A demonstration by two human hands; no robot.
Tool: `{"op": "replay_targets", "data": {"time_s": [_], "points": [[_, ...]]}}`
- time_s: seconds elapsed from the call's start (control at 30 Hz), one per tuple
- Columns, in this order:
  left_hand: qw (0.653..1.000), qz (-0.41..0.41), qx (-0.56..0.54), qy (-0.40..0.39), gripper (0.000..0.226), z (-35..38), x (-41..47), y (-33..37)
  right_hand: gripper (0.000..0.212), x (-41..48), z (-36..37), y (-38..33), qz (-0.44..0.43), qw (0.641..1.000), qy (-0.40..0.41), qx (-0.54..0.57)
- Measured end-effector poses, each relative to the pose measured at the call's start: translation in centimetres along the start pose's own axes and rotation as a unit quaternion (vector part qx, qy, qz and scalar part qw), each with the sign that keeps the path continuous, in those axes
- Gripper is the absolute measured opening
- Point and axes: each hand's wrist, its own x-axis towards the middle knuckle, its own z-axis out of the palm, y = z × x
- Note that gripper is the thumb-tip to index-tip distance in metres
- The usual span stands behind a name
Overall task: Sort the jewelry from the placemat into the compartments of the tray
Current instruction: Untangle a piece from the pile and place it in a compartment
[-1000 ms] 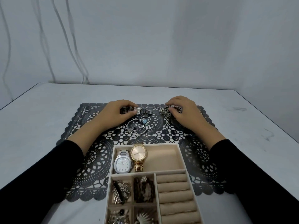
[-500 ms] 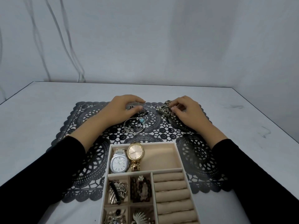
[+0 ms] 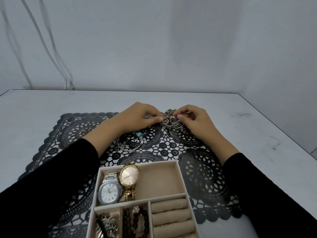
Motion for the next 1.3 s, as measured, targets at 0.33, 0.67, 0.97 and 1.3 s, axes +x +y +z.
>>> {"op": "replay_targets", "data": {"time_s": [0.33, 0.67, 0.97, 1.3], "points": [[0.999, 0.006, 0.033, 0.039, 0.023, -0.1, 0.4, 0.4, 0.013, 0.1, -0.4, 0.0, 0.046, 0.992, 0.061, 0.104], [0.999, -0.045, 0.011, 0.002, 0.019, 0.2, 1.6, 0.6, 0.013, 0.2, -0.2, 0.4, 0.055, 0.993, 0.048, 0.091], [0.997, -0.054, -0.059, 0.006, 0.012, 0.2, 1.7, 1.1, 0.01, 0.2, -0.2, 0.5, 0.058, 0.994, 0.05, 0.078], [0.995, -0.094, 0.016, -0.032, 0.01, 0.1, 2.7, 1.9, 0.013, 0.2, -0.2, 0.4, 0.059, 0.993, 0.043, 0.091]]}}
